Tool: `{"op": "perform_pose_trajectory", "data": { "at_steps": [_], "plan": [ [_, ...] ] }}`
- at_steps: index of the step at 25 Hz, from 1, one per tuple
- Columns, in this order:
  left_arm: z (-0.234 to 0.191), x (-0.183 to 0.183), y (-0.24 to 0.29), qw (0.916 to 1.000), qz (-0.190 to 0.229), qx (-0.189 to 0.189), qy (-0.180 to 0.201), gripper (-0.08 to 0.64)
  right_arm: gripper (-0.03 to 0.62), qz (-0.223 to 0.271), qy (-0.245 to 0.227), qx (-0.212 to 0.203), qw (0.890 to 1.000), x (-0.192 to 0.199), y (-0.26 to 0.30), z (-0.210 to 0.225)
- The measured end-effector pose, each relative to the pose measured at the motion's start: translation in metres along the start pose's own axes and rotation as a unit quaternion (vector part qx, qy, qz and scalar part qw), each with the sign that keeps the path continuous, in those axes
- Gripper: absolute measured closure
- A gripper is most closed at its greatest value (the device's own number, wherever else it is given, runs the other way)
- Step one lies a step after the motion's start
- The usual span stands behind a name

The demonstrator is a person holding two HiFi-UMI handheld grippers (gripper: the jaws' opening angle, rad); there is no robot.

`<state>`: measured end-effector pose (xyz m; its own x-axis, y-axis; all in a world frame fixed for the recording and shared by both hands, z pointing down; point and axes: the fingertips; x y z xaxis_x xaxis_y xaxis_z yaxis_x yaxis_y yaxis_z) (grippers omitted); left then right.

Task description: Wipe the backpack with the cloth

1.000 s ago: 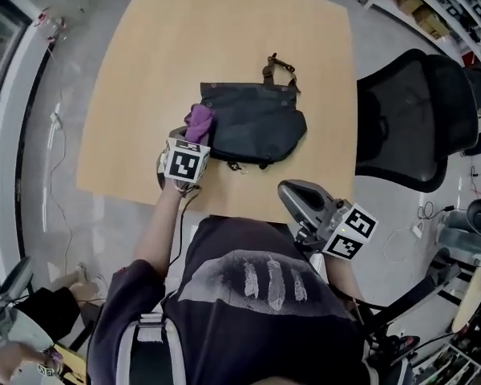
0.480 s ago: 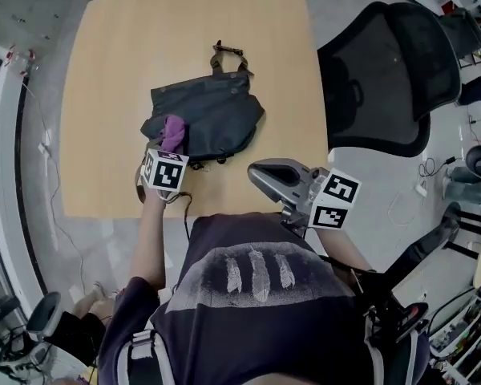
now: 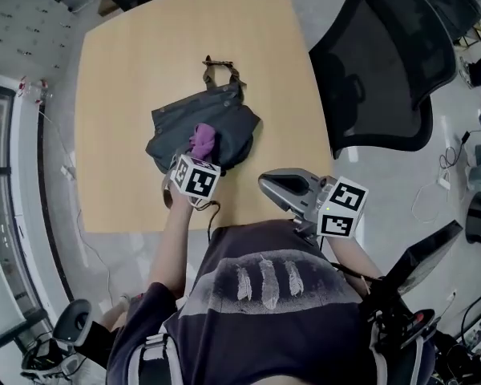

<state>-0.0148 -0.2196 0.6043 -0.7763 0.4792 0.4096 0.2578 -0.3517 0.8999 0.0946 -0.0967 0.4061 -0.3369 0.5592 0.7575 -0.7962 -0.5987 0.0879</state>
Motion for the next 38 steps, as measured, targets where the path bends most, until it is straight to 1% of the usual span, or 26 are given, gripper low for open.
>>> {"op": "perform_pose_trajectory", "data": {
  "at_steps": [2,4,7,12,13,14,15,16,17,18,19,20,21,23,25,27,29,32,36,38],
  "plan": [
    [0.006,-0.004,0.004,0.9990,-0.022,-0.011,0.038,0.442,0.589,0.002,0.005,0.009,1.000,0.001,-0.009,0.005],
    [0.003,-0.014,0.000,0.9976,-0.024,-0.021,0.061,0.442,0.589,0.008,0.006,0.005,1.000,-0.005,-0.009,0.011],
    [0.025,-0.035,-0.003,0.9972,-0.007,-0.002,0.075,0.442,0.589,0.013,0.018,-0.003,1.000,-0.008,-0.012,0.015],
    [0.073,-0.062,0.012,0.9914,0.004,0.024,0.129,0.442,0.589,0.013,0.032,-0.005,0.999,-0.003,-0.017,0.025],
    [0.077,-0.065,0.012,0.9909,0.008,0.028,0.131,0.442,0.589,0.013,0.034,-0.006,0.999,-0.002,-0.017,0.027],
    [0.079,-0.067,0.008,0.9919,0.019,0.037,0.120,0.442,0.589,0.012,0.037,-0.008,0.999,-0.001,-0.017,0.028],
    [0.081,-0.071,0.001,0.9933,0.035,0.054,0.096,0.442,0.589,0.010,0.041,-0.012,0.999,-0.001,-0.016,0.029],
    [0.080,-0.075,-0.009,0.9938,0.054,0.073,0.064,0.442,0.589,0.008,0.044,-0.015,0.999,-0.002,-0.013,0.030],
    [0.075,-0.077,-0.019,0.9932,0.073,0.085,0.031,0.442,0.589,0.005,0.048,-0.019,0.999,-0.002,-0.010,0.029],
    [0.064,-0.076,-0.028,0.9927,0.089,0.081,0.003,0.441,0.589,0.001,0.051,-0.023,0.998,-0.003,-0.006,0.028],
    [0.045,-0.071,-0.035,0.9929,0.100,0.061,-0.021,0.441,0.589,-0.004,0.052,-0.027,0.998,-0.004,-0.001,0.026],
    [0.019,-0.061,-0.040,0.9932,0.104,0.030,-0.041,0.441,0.589,-0.009,0.051,-0.031,0.998,-0.005,0.005,0.024],
    [-0.011,-0.047,-0.043,0.9930,0.100,-0.003,-0.062,0.440,0.589,-0.013,0.048,-0.036,0.998,-0.006,0.011,0.022],
    [-0.073,-0.014,-0.042,0.9901,0.076,-0.057,-0.104,0.440,0.589,-0.023,0.041,-0.044,0.998,-0.008,0.023,0.017],
    [-0.124,0.020,-0.033,0.9851,0.041,-0.090,-0.141,0.440,0.589,-0.035,0.033,-0.048,0.998,-0.009,0.033,0.014],
    [-0.154,0.048,-0.018,0.9814,0.007,-0.099,-0.165,0.440,0.589,-0.047,0.024,-0.047,0.997,-0.008,0.040,0.010],
    [-0.164,0.064,-0.004,0.9806,-0.015,-0.091,-0.173,0.441,0.589,-0.055,0.019,-0.042,0.997,-0.005,0.045,0.007],
    [-0.156,0.064,0.013,0.9842,-0.024,-0.067,-0.162,0.441,0.589,-0.056,0.020,-0.025,0.998,-0.003,0.048,0.007],
    [-0.144,0.054,0.022,0.9904,-0.028,-0.077,-0.111,0.442,0.589,-0.043,0.027,0.000,0.999,-0.005,0.048,0.012],
    [-0.136,0.041,0.024,0.9937,-0.023,-0.070,-0.085,0.442,0.589,-0.037,0.029,0.008,0.999,-0.005,0.047,0.015]
  ]
}}
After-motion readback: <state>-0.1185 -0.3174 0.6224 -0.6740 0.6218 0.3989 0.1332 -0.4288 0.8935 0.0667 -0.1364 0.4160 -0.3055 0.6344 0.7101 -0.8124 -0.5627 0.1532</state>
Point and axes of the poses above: the fingertips, and each gripper's own axes: y forward along the fingers, z to its right, x out of its underside, and after that the axes turned 1 degree about x, right-handed
